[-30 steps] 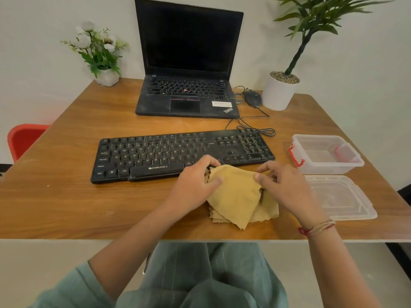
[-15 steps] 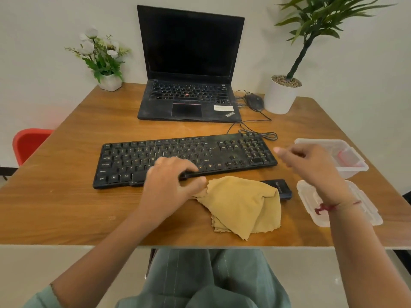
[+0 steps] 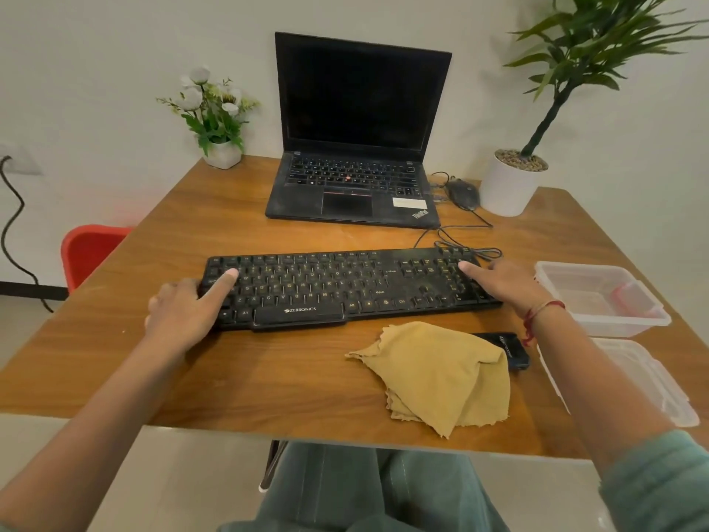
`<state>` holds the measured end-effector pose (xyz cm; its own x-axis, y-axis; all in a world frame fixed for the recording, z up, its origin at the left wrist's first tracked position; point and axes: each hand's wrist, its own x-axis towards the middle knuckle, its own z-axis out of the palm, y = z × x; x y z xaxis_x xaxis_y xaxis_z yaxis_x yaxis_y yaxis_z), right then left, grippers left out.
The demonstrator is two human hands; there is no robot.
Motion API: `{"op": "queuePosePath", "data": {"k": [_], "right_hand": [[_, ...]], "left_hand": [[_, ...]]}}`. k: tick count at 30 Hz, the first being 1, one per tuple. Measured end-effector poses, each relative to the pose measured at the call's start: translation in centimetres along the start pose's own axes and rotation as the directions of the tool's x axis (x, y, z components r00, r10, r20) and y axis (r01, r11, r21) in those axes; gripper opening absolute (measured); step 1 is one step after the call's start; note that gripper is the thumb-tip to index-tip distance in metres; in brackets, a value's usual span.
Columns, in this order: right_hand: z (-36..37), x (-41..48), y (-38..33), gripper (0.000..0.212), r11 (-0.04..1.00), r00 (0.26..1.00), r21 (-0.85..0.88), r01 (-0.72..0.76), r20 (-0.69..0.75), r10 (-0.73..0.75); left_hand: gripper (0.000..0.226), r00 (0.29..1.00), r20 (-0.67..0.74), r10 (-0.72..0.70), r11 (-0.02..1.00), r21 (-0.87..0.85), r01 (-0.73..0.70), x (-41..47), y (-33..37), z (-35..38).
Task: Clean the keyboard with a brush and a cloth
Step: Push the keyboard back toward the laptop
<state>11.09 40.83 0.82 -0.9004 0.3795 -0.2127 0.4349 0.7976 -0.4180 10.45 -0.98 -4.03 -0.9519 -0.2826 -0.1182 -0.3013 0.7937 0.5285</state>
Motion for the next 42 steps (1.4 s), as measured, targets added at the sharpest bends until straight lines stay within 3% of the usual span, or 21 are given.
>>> {"op": "queuePosePath", "data": {"k": [4, 7, 10, 14, 20, 25, 33, 37, 42], "right_hand": [[0.2, -0.1, 0.4, 0.056, 0.998, 1.0, 0.055, -0.009, -0.001, 0.009], [0.3, 0.1, 1.5, 0.055, 0.991, 1.0, 0.131, -0.027, 0.009, 0.026], [0.3, -0.1, 2.0, 0.058, 0.984, 0.999, 0.17, -0.049, 0.026, 0.045], [-0.2, -0.1, 1.5, 0.077, 0.963, 0.998, 0.267, -0.028, -0.039, 0.04], [-2.2, 0.7, 0.0, 0.058, 0.954, 0.998, 0.301, -0.014, -0.054, 0.032], [-4.3, 2.6, -1.4, 0.054, 0.891, 0.993, 0.455, -0.005, -0.103, 0.058], [-3.9, 2.9, -1.3, 0.056, 0.939, 0.998, 0.343, -0.041, -0.029, 0.055], [-2.4, 2.8, -0.8, 0.054, 0.94, 0.996, 0.329, -0.085, 0.026, 0.081], [-0.7, 3.3, -1.0, 0.048, 0.923, 0.993, 0.374, -0.092, -0.036, 0.113]], "left_hand": [[0.112, 0.998, 0.001, -0.056, 0.991, -0.118, 0.056, -0.2, 1.0, 0.4], [0.117, 0.996, -0.005, -0.086, 0.981, -0.173, 0.084, 0.2, 0.8, 1.0], [0.102, 0.993, -0.021, -0.118, 0.968, -0.225, 0.11, 0.6, 1.4, 1.0], [0.089, 0.992, -0.064, -0.111, 0.951, -0.297, 0.087, 2.0, 3.0, 0.6], [0.087, 0.992, -0.1, -0.072, 0.942, -0.334, 0.035, 5.3, 5.8, -0.2], [0.081, 0.995, -0.1, -0.028, 0.936, -0.352, -0.009, 7.7, 8.5, -1.2], [0.078, 0.995, -0.103, -0.015, 0.94, -0.341, -0.021, 8.9, 8.1, 0.4], [0.094, 0.996, -0.092, -0.017, 0.951, -0.308, -0.013, 8.9, 6.7, 1.4], [0.079, 0.997, -0.076, -0.032, 0.96, -0.278, 0.009, 8.3, 7.0, 2.2]]}}
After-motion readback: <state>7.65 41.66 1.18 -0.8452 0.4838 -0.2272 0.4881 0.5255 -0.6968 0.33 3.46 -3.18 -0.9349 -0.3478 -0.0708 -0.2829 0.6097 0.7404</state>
